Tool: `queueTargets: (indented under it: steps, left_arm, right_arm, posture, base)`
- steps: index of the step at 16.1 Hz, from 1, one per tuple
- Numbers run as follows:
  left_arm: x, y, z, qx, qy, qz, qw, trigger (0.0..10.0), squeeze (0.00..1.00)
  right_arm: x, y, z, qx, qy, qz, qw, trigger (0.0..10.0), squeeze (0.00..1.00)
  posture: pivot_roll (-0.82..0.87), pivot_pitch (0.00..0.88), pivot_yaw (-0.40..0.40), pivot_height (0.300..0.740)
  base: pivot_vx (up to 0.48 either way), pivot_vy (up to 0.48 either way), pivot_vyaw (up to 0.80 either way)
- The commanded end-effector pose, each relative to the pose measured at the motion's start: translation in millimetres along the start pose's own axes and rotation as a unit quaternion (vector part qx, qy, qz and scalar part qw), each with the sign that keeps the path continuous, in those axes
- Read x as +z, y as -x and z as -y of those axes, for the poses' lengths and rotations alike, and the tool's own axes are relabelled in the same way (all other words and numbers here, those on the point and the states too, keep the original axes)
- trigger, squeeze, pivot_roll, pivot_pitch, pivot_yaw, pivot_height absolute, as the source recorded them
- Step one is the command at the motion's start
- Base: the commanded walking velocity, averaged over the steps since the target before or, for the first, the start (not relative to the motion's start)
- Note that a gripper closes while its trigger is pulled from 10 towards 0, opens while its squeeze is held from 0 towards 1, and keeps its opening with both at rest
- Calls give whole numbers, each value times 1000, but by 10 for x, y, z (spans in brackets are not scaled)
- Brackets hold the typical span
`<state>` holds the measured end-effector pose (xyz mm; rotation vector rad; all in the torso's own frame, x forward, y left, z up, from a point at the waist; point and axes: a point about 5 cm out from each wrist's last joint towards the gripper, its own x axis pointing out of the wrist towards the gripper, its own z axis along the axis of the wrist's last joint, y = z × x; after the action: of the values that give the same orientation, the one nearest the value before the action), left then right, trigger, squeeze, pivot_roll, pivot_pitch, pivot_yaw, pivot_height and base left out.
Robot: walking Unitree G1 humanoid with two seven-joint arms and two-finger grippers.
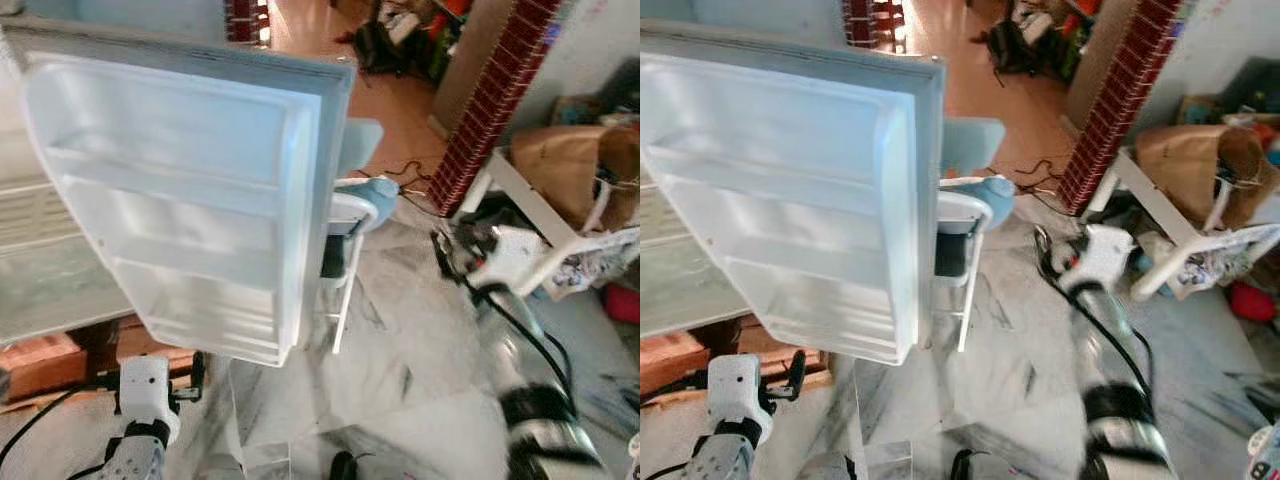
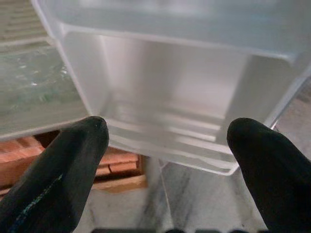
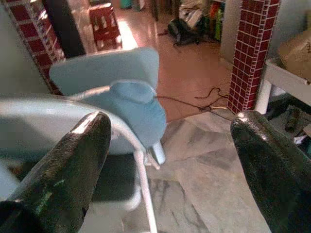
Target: Restocking fridge
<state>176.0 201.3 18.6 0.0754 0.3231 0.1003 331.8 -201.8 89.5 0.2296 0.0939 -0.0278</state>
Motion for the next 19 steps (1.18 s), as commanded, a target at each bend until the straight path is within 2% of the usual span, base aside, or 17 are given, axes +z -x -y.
queueTargets:
  steps: [1, 2, 4, 5, 6, 8, 12, 14, 16, 17, 19]
  left_arm:
    - [34, -39, 45, -8, -9, 4, 1000, 10000, 0]
    - [53, -63, 65, -11, -14, 8, 1000, 10000, 0]
    - [12, -59, 63, -9, -19, -3, 1000, 10000, 0]
    - [-32, -44, 32, -1, -14, -12, 1000, 10000, 0]
    - [-36, -41, 11, 6, -16, -11, 1000, 10000, 0]
    - [3, -62, 11, 10, -29, 0, 1000, 10000, 0]
    - [67, -137, 92, -6, -35, 12, 999, 10000, 0]
    - [44, -141, 85, -8, -35, 7, 999, 10000, 0]
    - [-80, -83, -5, 9, -32, -17, 999, 10000, 0]
    - [-178, -24, -126, 40, -13, -40, 998, 10000, 0]
    - [-262, 35, -232, 62, -5, -55, 997, 10000, 0]
  right_arm:
    - [65, -121, -165, -12, -29, 6, 999, 10000, 0]
    - [87, -206, -377, 1, -35, 3, 999, 10000, 0]
    - [173, -294, -856, 78, -55, 11, 995, 10000, 0]
    - [225, -301, -1035, 115, -56, 21, 992, 10000, 0]
    - [258, -291, -1133, 142, -46, 33, 988, 10000, 0]
    - [210, -246, -1192, 160, -25, 42, 986, 10000, 0]
    - [101, -198, -1089, 152, -47, 28, 987, 10000, 0]
    - [146, -138, -1208, 210, -80, 40, 974, 10000, 0]
    - [165, -69, -1340, 269, -99, 38, 957, 10000, 0]
    - [155, 1, -1438, 316, -110, 30, 942, 10000, 0]
    - [130, 115, -1550, 379, -129, 13, 916, 10000, 0]
  posture:
    - [164, 81, -67, 740]
    - [165, 79, -66, 740]
    - [173, 76, -69, 740]
    - [177, 74, -72, 740]
    - [183, 75, -77, 740]
    - [187, 74, -82, 740]
    - [168, 78, -73, 740]
    - [164, 80, -69, 740]
    - [163, 86, -67, 740]
    - [167, 91, -69, 740]
    - [178, 88, -75, 740]
  base:
    - [0, 0, 0]
    - [0, 0, 0]
    - [0, 0, 0]
    - [0, 0, 0]
    - [0, 0, 0]
    - [0, 0, 800]
    - [0, 0, 800]
    - [0, 0, 800]
    - [0, 0, 800]
    - [0, 0, 800]
    - [0, 0, 800]
